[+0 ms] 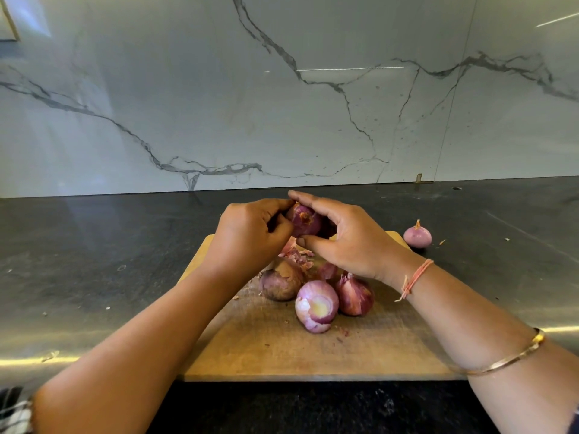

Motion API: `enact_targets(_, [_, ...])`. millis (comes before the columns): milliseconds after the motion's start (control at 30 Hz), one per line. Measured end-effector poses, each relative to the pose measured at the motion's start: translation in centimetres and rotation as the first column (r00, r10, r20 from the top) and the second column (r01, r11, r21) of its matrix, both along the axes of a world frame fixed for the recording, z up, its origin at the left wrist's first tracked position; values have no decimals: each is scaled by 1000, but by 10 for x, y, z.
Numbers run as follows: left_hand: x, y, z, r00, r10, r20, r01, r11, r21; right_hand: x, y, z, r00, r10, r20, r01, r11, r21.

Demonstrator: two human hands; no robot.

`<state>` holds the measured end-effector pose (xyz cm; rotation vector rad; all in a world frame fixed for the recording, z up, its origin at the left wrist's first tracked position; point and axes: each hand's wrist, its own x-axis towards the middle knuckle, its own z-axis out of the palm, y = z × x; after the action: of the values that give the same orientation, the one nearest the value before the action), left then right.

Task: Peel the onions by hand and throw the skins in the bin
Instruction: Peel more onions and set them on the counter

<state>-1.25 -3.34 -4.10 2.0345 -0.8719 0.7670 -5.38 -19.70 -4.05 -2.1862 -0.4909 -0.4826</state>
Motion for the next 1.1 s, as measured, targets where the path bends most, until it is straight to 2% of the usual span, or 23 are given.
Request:
enact_targets(100, [0, 1, -1, 998, -36, -54, 33, 998, -45, 0, -1, -1, 1000, 11, -4, -11, 1000, 15])
enact_targets(233, [-6, -3, 0, 981, -99, -169, 77, 989, -128, 2, -3, -1, 999, -12, 43, 13, 999, -43])
enact_targets(400, [-8, -4, 2, 970, -94, -226, 61, 987, -150, 3, -3, -2, 996, -13, 85, 21, 995, -101])
enact_targets(800, [-8, -7, 1, 987, 14, -160, -24, 998, -62, 6, -2, -3, 986, -33, 163, 51, 992, -112])
enact_targets(967, [-2, -2, 3, 995, 23, -92, -34, 993, -116, 3, -1, 0, 994, -4, 105, 7, 1000, -28])
enact_targets(1100, [-3, -3, 1, 992, 12, -128, -28, 992, -124, 3, -1, 0, 999, -14, 52, 13, 1000, 5])
